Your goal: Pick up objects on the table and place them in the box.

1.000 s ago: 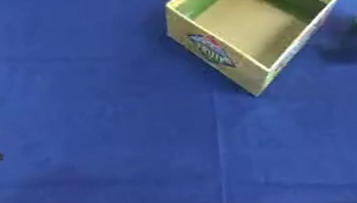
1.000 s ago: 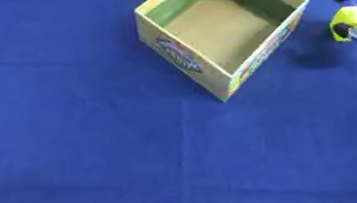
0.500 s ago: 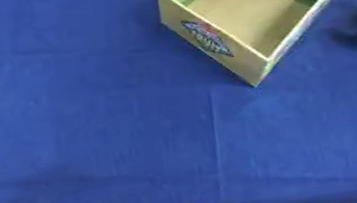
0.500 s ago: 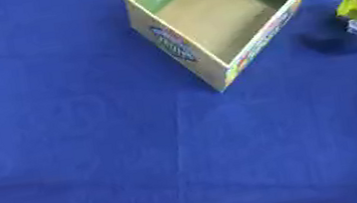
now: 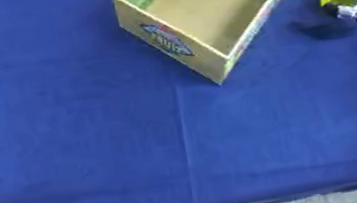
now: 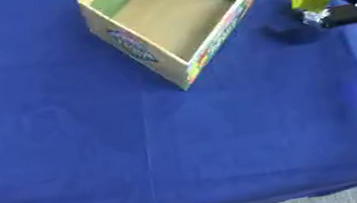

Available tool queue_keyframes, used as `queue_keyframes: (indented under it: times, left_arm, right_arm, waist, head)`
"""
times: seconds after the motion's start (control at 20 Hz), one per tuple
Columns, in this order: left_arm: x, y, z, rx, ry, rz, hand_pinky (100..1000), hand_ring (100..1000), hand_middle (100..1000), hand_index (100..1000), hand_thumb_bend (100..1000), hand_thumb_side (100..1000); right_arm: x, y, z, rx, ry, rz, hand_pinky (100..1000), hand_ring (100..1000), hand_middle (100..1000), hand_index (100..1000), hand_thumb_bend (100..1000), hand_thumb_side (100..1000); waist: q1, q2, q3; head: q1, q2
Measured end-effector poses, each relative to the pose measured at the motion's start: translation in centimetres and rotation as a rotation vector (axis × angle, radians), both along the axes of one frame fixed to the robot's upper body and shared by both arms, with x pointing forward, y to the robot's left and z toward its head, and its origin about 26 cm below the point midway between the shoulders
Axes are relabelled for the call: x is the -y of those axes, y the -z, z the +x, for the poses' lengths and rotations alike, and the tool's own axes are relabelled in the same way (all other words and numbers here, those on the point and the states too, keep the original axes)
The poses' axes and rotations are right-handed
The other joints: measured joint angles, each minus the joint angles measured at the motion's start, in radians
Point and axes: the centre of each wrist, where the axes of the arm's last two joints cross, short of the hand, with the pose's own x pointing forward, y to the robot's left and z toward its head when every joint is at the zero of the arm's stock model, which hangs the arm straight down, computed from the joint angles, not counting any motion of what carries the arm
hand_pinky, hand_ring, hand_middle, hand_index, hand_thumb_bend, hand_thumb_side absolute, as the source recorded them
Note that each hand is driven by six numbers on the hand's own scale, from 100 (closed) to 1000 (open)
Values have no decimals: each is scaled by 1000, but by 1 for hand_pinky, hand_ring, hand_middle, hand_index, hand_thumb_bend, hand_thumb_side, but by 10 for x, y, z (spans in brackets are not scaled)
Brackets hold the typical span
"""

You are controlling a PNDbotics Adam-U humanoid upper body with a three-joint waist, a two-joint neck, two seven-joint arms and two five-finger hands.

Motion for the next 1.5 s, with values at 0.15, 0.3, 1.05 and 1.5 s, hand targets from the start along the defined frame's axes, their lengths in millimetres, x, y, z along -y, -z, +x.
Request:
queue_keyframes:
  times: [0.15, 0.3, 1.05, 1.5]
  left_arm:
    - [0, 0, 0, -1, 1, 0, 549, 688, 517, 635, 242, 964]
    - [0, 0, 0, -1, 3, 1, 549, 688, 517, 635, 242, 964]
    - [0, 0, 0, -1, 7, 2, 548, 689, 516, 634, 244, 967]
    - [0, 1, 0, -4, 8, -1, 547, 689, 516, 634, 245, 966]
  right_arm:
    - [1, -2, 0, 6, 3, 8, 747, 962, 885, 832, 331, 656]
    - [1, -3, -1, 12, 6, 20, 691, 926, 870, 817, 311, 632]
    - [2, -2, -1, 75, 25, 215, 107, 440, 616, 502, 160, 302]
    - [1, 4, -1, 206, 97, 391, 100, 351, 476, 337, 173, 222]
  waist:
    - [3, 1, -2]
    - [6, 1, -5]
    - [8, 9, -18]
    - [7, 10, -38]
  head:
    - [-2, 0]
    - [-2, 0]
    - [10, 0]
    - [19, 0]
